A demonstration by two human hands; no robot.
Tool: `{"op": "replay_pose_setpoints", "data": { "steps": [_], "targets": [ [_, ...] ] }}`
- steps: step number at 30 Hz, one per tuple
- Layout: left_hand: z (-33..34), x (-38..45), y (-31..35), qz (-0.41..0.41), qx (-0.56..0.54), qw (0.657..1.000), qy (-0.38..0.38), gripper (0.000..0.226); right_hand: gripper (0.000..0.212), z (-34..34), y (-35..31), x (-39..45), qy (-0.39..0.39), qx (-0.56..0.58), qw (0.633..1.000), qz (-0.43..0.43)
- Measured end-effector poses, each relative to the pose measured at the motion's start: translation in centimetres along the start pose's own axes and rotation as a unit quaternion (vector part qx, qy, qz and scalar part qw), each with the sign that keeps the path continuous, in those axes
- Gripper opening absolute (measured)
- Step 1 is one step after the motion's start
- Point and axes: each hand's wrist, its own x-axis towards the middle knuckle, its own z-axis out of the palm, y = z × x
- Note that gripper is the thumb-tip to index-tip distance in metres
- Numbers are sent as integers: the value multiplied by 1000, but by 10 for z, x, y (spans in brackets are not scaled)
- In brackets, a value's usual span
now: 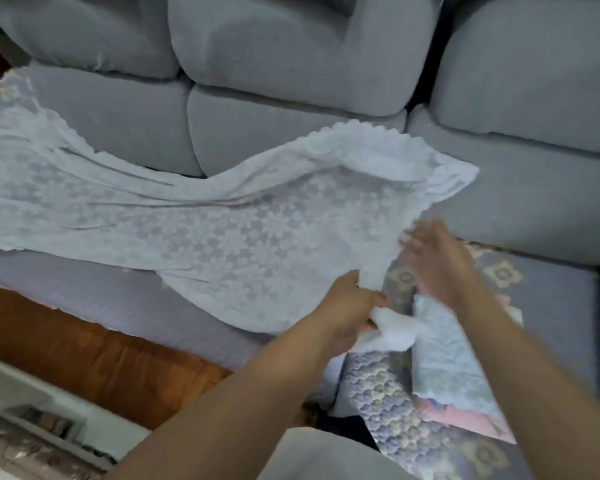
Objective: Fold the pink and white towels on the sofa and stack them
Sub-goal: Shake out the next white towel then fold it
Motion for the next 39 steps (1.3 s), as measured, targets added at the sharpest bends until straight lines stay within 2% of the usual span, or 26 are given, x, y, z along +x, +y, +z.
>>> {"op": "replay_pose_setpoints", "data": {
  "steps": [2, 3, 5, 7, 9, 10, 12, 13, 14, 16, 18, 20, 22, 24, 25, 26, 28, 29, 31, 32, 34, 35, 36, 37, 38, 39],
  "targets": [
    [7, 9, 6, 10, -63, 998, 5, 33, 54, 4, 45, -63, -23, 30, 999, 35],
    [9, 14, 9, 16, -77, 997, 12, 29, 52, 8, 65, -89, -28, -4, 999, 27],
    [16, 18, 17, 18, -88, 996, 12, 22, 36, 11, 104, -113, -42, -161, 986, 0],
    [23, 19, 20, 13, -106, 994, -17, 19, 26, 12, 128, -105, 11, -316, 949, -16],
    [23, 16, 16, 48, -55, 997, 2, 26, 13, 16, 126, -95, 96, -337, 937, 5],
    [17, 13, 10, 96, 20, 994, 49, 35, 15, 22, 117, -93, 108, -288, 952, -3],
    [-11, -2, -8, 206, 175, 945, 183, 49, 23, 31, 85, -97, 107, -54, 993, 12],
    [-30, -11, -22, 237, 229, 915, 231, 52, 23, 34, 70, -102, 87, 90, 991, 36],
    [-48, -19, -39, 249, 278, 891, 258, 53, 24, 38, 53, -110, 64, 206, 975, 55],
    [-74, -28, -74, 240, 388, 862, 224, 61, 46, 48, 27, -129, 32, 303, 950, 65],
    [-84, -27, -98, 235, 504, 812, 179, 72, 74, 59, 15, -144, 29, 377, 924, 65],
    [-93, -20, -99, 260, 522, 780, 225, 50, 91, 65, 13, -156, 30, 406, 911, 64],
    [-116, -16, -88, 258, 539, 748, 287, 20, 89, 62, 11, -162, 35, 416, 908, 41],
    [-150, -17, -79, 224, 608, 703, 291, 14, 60, 54, 8, -168, 36, 425, 904, 32],
    [-167, -18, -78, 212, 632, 692, 278, 13, 43, 51, 6, -172, 38, 427, 903, 28],
    [-183, -20, -77, 199, 636, 697, 265, 14, 32, 48, 5, -175, 46, 419, 906, 21],
    [-201, -31, -72, 184, 613, 738, 215, 19, 30, 37, 10, -173, 71, 416, 907, -3],
    [-206, -39, -70, 204, 601, 750, 184, 20, 31, 29, 17, -169, 79, 437, 896, -13],
    [-206, -57, -67, 259, 607, 743, 114, 18, 31, 5, 38, -151, 112, 466, 878, -14],
    [-209, -61, -68, 263, 645, 713, 82, 16, 27, -4, 48, -143, 145, 474, 868, -12],
    [-228, -65, -82, 189, 771, 607, 41, 24, 24, -17, 63, -133, 213, 458, 863, -7],
    [-248, -63, -95, 129, 813, 566, 50, 25, 21, -21, 70, -135, 244, 449, 860, -11],
    [-267, -62, -105, 66, 820, 563, 84, 22, 19, -25, 77, -137, 263, 425, 866, -22],
    [-285, -63, -112, 27, 808, 573, 135, 18, 18, -26, 84, -140, 305, 349, 886, -16],
    [-302, -63, -119, 17, 792, 582, 183, 13, 11, -29, 96, -137, 355, 222, 908, -1],
    [-316, -64, -124, 23, 794, 574, 201, 13, 13, -28, 105, -137, 378, 55, 924, 24]
  ]
}}
